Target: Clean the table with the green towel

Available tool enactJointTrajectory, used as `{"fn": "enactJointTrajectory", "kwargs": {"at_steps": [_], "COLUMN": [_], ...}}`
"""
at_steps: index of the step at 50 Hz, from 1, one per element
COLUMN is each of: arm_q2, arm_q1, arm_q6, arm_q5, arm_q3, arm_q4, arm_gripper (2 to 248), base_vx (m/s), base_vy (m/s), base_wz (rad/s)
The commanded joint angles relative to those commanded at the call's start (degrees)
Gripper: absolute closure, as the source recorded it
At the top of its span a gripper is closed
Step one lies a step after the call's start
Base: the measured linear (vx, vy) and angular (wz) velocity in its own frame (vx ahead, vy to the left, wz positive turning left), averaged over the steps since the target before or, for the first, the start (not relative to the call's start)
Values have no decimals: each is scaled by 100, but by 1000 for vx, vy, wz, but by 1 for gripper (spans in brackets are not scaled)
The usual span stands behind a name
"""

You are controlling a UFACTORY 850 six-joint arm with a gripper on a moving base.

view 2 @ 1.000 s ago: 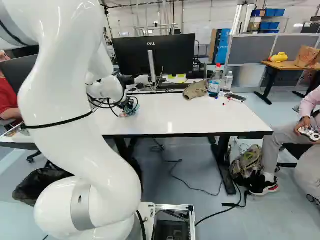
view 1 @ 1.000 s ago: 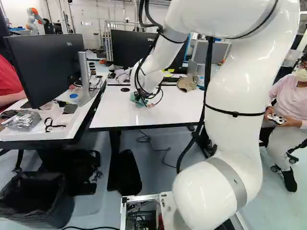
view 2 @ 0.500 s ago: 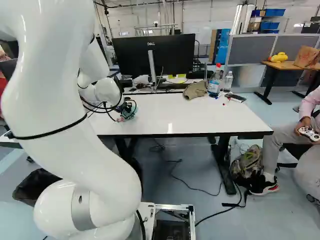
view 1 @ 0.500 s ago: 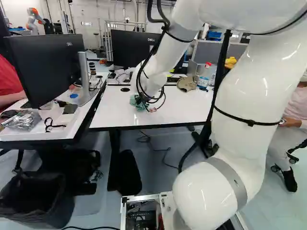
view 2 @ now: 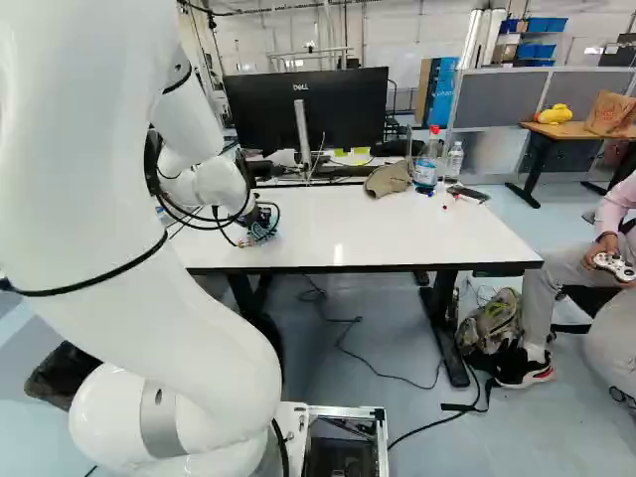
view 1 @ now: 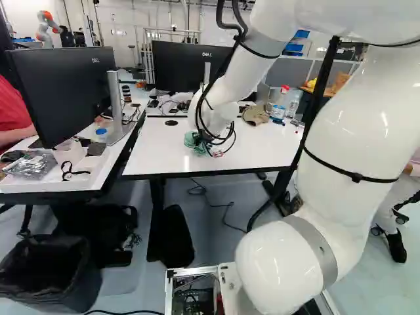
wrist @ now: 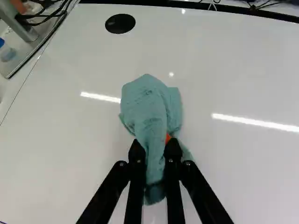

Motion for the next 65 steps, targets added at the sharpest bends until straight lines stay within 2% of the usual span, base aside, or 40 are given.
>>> {"fn": "enactJointTrajectory", "kwargs": {"at_steps": [14,40,59,65], "arm_q2": [144,628,440,419], "arm_q1": [-57,-586,-986,-1017], "arm_q6": [0,0,0,0], "arm_q5": [0,0,0,0], "arm_q3": [49,148,-43,-64], "arm_q4": [0,0,0,0], "arm_gripper": [202,202,202,202], "base_vx": [0,0,0,0], "base_vy": [0,0,0,0], "base_wz": [0,0,0,0]}}
